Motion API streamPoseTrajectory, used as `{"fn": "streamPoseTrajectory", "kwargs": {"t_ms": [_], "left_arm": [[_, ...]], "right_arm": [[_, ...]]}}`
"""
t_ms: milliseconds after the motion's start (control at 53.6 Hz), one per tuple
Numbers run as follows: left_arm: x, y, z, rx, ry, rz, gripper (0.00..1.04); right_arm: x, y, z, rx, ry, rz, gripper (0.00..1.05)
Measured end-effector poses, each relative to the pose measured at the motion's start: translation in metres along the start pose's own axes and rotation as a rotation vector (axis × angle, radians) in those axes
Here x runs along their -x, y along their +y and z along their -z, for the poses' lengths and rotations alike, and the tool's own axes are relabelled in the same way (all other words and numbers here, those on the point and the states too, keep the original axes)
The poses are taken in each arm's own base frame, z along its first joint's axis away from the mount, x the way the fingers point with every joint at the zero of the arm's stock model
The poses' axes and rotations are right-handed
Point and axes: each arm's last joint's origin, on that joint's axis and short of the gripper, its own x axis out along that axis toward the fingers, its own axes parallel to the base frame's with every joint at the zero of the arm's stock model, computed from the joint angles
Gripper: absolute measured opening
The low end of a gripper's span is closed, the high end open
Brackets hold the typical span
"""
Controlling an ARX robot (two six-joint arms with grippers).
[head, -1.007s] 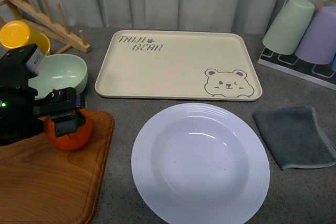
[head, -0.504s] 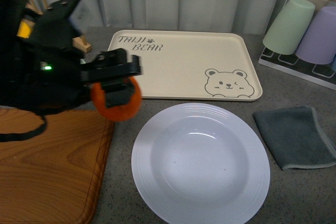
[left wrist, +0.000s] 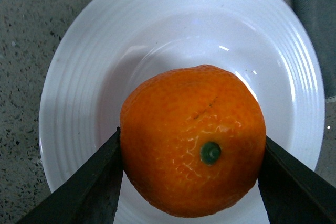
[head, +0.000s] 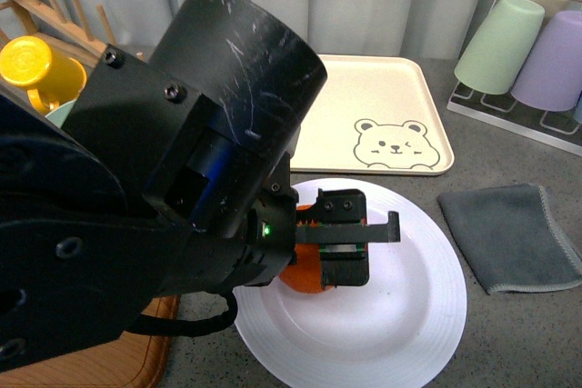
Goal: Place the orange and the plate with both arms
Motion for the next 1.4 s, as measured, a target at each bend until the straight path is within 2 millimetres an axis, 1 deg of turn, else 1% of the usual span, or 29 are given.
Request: {"fn": "streamPoseTrajectory", "kwargs": {"t_ms": [149,298,336,373,522,560,616,727,839,895,914,951,1101,1212,1343,1399], "left_arm": [[-0.01,0.003,0.009,0.001,0.032,-0.025,0.64],[-0.013,0.002,0.007,0.002,0.025,-0.03,0.64],[-0.013,0.001,0.007,0.008,0.023,-0.03,0.67],[-0.013,0.001,0.007,0.007,0.022,-0.032,0.76],[-0.009,0.001,0.004,0.012,0.011,-0.037,0.97],[-0.007,0.0,0.001,0.012,0.001,-0.036,1.0],[-0.002,-0.001,-0.003,0.015,-0.024,-0.041,0.99],[0.018,-0.003,-0.017,0.039,-0.099,-0.047,0.98],[0.043,0.0,-0.03,0.068,-0.184,-0.068,0.98],[0.062,0.006,-0.035,0.091,-0.243,-0.089,0.98],[0.071,0.009,-0.036,0.1,-0.266,-0.099,0.98],[0.079,0.014,-0.036,0.108,-0.288,-0.115,0.98],[0.114,0.038,-0.025,0.157,-0.351,-0.178,0.98],[0.14,0.06,-0.008,0.208,-0.407,-0.25,0.98],[0.162,0.083,0.014,0.261,-0.495,-0.324,0.98],[0.165,0.086,0.017,0.27,-0.507,-0.335,0.98]], "right_arm": [[0.0,0.0,0.0,0.0,0.0,0.0,0.96],[0.0,0.0,0.0,0.0,0.0,0.0,0.96],[0.0,0.0,0.0,0.0,0.0,0.0,0.96],[0.0,0.0,0.0,0.0,0.0,0.0,0.96],[0.0,0.0,0.0,0.0,0.0,0.0,0.96],[0.0,0.0,0.0,0.0,0.0,0.0,0.96],[0.0,0.0,0.0,0.0,0.0,0.0,0.96],[0.0,0.0,0.0,0.0,0.0,0.0,0.96],[0.0,0.0,0.0,0.0,0.0,0.0,0.96],[0.0,0.0,0.0,0.0,0.0,0.0,0.96],[0.0,0.0,0.0,0.0,0.0,0.0,0.96],[0.0,0.0,0.0,0.0,0.0,0.0,0.96],[0.0,0.0,0.0,0.0,0.0,0.0,0.96],[0.0,0.0,0.0,0.0,0.0,0.0,0.96],[0.0,0.0,0.0,0.0,0.0,0.0,0.96],[0.0,0.0,0.0,0.0,0.0,0.0,0.96]]}}
